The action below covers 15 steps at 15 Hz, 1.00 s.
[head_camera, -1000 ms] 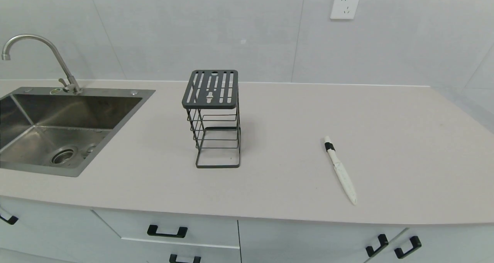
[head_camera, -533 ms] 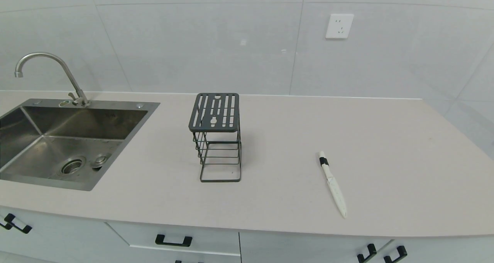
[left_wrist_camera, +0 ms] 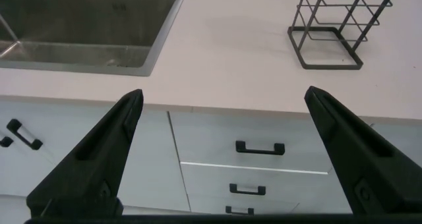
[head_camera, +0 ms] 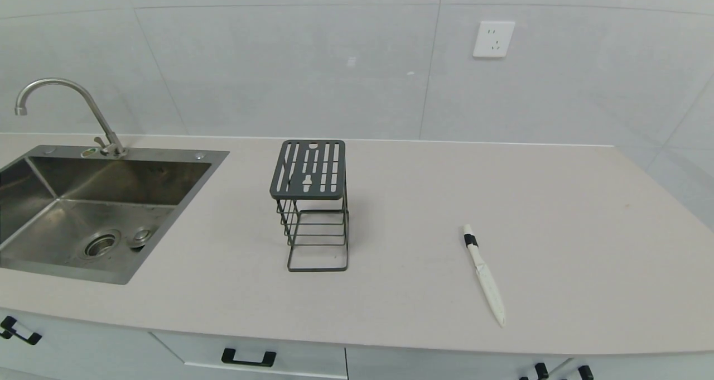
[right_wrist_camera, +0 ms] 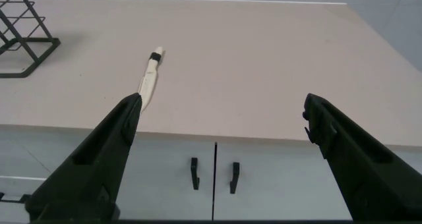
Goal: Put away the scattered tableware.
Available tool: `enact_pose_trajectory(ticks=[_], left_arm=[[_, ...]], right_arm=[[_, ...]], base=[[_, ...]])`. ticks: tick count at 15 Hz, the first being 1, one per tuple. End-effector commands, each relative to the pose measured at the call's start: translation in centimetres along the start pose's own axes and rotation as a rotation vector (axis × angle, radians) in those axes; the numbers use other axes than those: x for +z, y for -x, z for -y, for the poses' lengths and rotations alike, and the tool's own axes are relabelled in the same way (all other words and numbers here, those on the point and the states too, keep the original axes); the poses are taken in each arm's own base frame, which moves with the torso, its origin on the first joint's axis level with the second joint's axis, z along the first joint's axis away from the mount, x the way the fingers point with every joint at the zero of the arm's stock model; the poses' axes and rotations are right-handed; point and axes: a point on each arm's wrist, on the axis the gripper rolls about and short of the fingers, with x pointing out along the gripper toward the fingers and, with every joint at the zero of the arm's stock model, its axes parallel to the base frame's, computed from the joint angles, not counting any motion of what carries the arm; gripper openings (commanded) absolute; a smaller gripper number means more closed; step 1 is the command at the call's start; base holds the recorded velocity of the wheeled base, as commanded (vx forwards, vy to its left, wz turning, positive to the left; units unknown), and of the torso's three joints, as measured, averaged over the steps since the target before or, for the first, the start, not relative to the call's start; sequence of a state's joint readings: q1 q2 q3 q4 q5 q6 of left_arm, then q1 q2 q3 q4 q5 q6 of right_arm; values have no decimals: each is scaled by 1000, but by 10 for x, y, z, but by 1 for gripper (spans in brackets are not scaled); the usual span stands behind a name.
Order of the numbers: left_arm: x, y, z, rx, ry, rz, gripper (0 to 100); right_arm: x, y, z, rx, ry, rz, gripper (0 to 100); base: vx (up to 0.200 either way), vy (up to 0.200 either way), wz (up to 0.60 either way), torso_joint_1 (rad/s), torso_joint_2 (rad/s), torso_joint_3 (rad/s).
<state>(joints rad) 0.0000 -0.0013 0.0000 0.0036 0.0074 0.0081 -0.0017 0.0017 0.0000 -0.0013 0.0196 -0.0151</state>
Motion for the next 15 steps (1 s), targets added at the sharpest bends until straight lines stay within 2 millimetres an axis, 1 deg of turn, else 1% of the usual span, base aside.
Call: enact_pose_trajectory(ticks=[1,8,10,15], left_arm=[[0,0,0,0,0,-1,100],[0,0,0,0,0,-1,100],[0,0,0,0,-1,-1,100],[0,0,0,2,-1,-1,100]], right_arm=[[0,0,0,1,-1,-1,100],[0,0,0,1,0,-1,100],[0,0,0,1,0,-1,100],[0,0,0,1,2,-1,100]], base=[[0,0,0,271,-12,242],[0,0,0,313,-57,247],[0,0,0,127,-27,95],[0,0,0,0,0,0]])
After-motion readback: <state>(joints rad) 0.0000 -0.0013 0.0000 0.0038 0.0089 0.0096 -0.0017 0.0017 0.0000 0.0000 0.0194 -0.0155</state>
